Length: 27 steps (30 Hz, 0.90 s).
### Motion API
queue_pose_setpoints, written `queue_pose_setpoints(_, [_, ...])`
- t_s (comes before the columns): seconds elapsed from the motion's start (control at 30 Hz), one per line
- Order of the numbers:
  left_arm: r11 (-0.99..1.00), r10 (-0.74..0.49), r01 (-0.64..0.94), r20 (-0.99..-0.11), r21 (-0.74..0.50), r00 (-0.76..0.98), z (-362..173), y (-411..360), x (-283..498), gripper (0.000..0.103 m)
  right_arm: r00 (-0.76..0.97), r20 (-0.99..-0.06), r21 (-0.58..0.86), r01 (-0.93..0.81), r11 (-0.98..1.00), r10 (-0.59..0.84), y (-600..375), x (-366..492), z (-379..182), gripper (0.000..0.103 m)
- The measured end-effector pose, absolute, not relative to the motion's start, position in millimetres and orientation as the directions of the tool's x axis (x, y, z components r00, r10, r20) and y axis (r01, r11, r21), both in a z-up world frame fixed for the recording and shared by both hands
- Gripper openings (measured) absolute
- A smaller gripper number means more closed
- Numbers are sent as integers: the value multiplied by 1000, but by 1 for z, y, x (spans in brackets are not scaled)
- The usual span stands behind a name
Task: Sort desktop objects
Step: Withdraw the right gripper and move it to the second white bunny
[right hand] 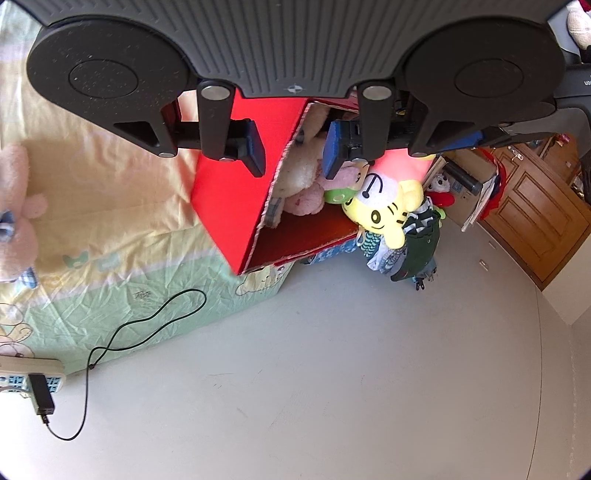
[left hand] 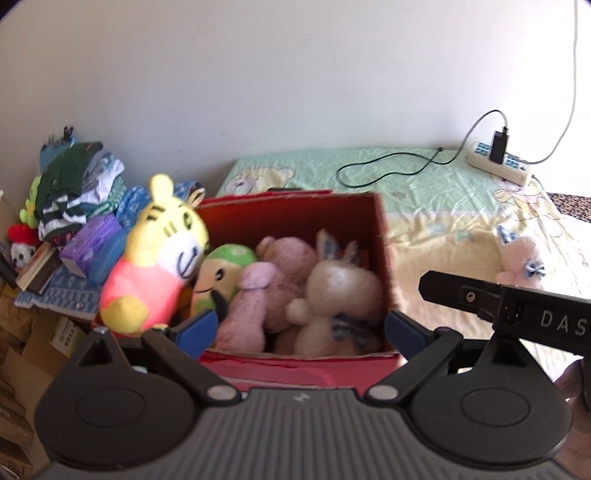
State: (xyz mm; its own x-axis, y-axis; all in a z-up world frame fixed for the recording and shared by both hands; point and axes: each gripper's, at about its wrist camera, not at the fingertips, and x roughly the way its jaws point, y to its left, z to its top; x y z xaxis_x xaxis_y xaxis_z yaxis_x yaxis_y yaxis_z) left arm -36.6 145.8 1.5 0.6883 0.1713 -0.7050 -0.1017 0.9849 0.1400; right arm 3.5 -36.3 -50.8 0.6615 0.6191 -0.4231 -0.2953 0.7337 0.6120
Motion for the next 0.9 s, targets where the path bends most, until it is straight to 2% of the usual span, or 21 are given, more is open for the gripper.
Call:
queue_pose_setpoints(0.27, [989, 94, 15, -700, 148, 708, 2, 85, -30, 98, 718, -443, 620, -187, 762, 536, -102, -10, -59, 38])
queue_pose_setpoints(0.6, [975, -19, 179, -748, 134, 663, -19, 7, 1, 98, 770, -502, 616, -1, 788, 393, -178, -29, -79, 39])
queue_pose_setpoints(0.9, [961, -71, 257, -801, 106, 594, -51, -27, 31, 98, 769, -541, 611, 81, 787, 341, -209, -29, -95, 39])
